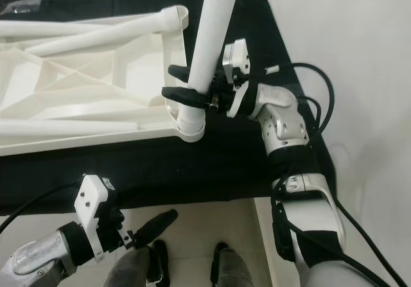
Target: Building children table
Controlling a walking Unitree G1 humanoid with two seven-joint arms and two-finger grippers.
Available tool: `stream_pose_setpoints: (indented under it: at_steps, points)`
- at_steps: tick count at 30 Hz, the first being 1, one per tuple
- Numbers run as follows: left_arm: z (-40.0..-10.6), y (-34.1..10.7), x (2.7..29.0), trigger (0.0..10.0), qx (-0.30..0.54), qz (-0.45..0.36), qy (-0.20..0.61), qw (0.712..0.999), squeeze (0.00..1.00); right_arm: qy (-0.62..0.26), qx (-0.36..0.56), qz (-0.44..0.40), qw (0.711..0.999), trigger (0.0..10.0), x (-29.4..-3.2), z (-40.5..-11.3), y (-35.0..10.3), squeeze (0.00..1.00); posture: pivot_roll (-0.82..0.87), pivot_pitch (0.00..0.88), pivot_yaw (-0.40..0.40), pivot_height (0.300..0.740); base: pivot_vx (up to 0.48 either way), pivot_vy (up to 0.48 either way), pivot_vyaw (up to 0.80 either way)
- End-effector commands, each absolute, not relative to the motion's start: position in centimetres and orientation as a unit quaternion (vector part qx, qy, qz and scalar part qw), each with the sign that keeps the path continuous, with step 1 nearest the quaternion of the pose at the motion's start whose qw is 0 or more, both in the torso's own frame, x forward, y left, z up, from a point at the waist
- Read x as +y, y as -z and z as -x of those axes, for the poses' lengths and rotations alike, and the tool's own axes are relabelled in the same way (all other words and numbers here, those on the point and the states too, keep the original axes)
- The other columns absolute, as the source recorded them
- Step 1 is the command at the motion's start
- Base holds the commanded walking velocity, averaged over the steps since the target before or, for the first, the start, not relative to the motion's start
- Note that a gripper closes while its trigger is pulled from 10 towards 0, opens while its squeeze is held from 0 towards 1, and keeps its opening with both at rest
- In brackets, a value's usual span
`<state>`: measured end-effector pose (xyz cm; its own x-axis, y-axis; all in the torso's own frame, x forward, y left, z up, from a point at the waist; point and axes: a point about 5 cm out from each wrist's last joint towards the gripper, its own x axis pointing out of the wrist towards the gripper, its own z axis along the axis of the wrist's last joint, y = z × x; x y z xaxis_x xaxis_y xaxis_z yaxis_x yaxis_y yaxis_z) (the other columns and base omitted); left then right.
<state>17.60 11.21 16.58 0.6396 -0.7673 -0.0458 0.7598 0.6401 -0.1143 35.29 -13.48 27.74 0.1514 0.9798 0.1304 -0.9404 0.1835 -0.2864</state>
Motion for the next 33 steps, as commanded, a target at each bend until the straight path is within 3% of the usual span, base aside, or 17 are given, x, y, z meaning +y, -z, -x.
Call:
stream_pose_setpoints:
  at_steps: [1,10,19,25,28,30,33]
  points:
    - [-17.1,-16.3,11.3,10.0,0.054,0.037,0.422,0.904,0.0,-0.658,-0.085,0.082,0.744,10.0,-13.6,-35.0,-25.7,0.0,0.13,0.423,0.056,0.74,0.0,0.0,0.0]
    - [-17.1,-16.6,11.0,10.0,0.053,0.049,0.421,0.904,0.0,-0.749,-0.021,0.193,0.634,10.0,-12.3,-33.3,-25.9,0.0,0.11,0.437,0.038,0.74,0.0,0.0,0.0]
    - [-17.1,-16.8,10.8,10.0,0.049,0.057,0.42,0.904,0.0,-0.758,0.014,0.265,0.597,10.0,-11.7,-33.2,-26.5,0.0,0.1,0.441,0.016,0.74,0.0,0.0,0.0]
    - [-17.3,-16.9,10.6,10.0,0.045,0.062,0.42,0.904,0.0,-0.763,0.014,0.251,0.595,10.0,-11.6,-33.2,-27.6,0.0,0.09,0.44,0.007,0.74,0.0,0.0,0.0]
    - [-17.4,-17.0,10.5,10.0,0.044,0.065,0.42,0.904,0.0,-0.76,-0.001,0.214,0.614,10.0,-11.5,-33.8,-28.3,0.0,0.08,0.438,0.003,0.74,0.0,0.0,0.0]
    - [-17.5,-17.0,10.5,10.0,0.044,0.067,0.42,0.904,0.0,-0.742,-0.021,0.176,0.646,10.0,-11.3,-34.8,-28.8,0.0,0.08,0.437,0.002,0.74,0.0,0.0,0.0]
    - [-17.6,-17.0,10.5,10.0,0.044,0.068,0.42,0.904,0.0,-0.733,-0.028,0.163,0.66,10.0,-11.2,-35.1,-29.0,0.0,0.08,0.437,0.002,0.74,0.0,0.0,0.0]
